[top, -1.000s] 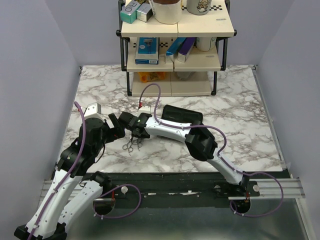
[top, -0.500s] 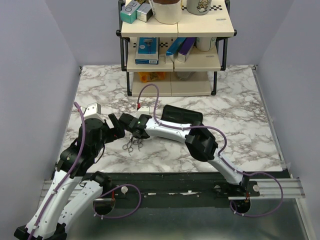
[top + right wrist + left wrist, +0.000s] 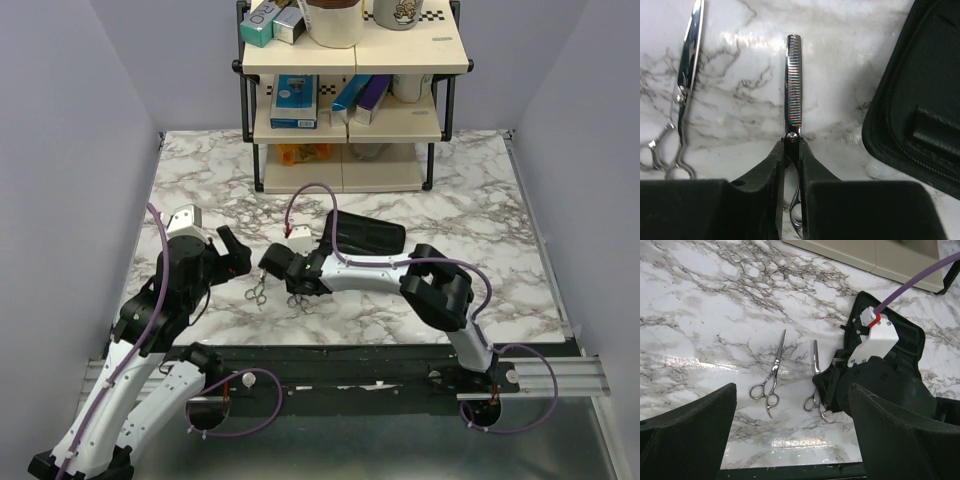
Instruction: Sort the hair-cutting tools
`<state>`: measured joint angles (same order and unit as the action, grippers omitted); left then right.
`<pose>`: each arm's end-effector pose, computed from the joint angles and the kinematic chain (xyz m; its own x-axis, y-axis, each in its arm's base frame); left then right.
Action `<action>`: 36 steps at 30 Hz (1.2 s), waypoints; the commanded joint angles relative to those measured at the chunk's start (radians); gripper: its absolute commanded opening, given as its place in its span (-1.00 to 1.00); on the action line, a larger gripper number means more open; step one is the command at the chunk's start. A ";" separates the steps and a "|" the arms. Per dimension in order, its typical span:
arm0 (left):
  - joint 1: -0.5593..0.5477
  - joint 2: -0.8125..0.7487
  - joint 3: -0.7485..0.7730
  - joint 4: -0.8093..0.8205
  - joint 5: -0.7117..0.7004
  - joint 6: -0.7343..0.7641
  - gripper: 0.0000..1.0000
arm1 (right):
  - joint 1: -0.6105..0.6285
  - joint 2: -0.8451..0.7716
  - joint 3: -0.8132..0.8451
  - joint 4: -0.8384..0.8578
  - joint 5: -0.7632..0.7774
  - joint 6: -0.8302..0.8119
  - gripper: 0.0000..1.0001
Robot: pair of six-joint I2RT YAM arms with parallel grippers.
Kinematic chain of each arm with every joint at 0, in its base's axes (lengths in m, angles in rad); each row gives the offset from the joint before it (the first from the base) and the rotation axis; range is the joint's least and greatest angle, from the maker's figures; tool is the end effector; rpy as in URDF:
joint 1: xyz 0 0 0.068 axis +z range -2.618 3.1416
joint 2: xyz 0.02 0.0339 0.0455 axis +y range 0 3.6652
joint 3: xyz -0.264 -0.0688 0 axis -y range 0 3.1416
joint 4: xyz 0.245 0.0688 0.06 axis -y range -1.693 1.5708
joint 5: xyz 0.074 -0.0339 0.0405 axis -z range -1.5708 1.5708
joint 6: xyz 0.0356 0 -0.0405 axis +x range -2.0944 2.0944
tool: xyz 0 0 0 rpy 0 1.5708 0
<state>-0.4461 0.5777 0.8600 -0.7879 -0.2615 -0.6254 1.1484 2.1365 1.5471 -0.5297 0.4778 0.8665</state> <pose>0.1052 -0.0401 0.3310 -0.4788 -0.3979 -0.7826 -0.0833 0.9080 -0.4107 0.1972 0.3988 0.1550 -0.7934 -0.1144 -0.5979 -0.1901 0.9796 0.0648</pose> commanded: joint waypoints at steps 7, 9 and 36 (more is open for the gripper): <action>0.003 0.040 -0.002 0.055 0.056 -0.034 0.97 | 0.109 -0.168 -0.315 -0.038 -0.082 -0.144 -0.99; 0.004 0.059 -0.015 0.076 0.061 -0.037 0.96 | 0.117 -0.220 -0.340 -0.023 -0.079 -0.190 -0.99; -0.134 0.828 0.192 0.323 0.203 0.009 0.20 | -0.113 -0.891 -0.482 -0.320 0.026 -0.487 -0.99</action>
<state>-0.5373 1.3087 0.9634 -0.4950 -0.0650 -0.6239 1.1061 1.2785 1.0935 -0.8669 0.5083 0.5053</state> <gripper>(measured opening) 0.613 0.201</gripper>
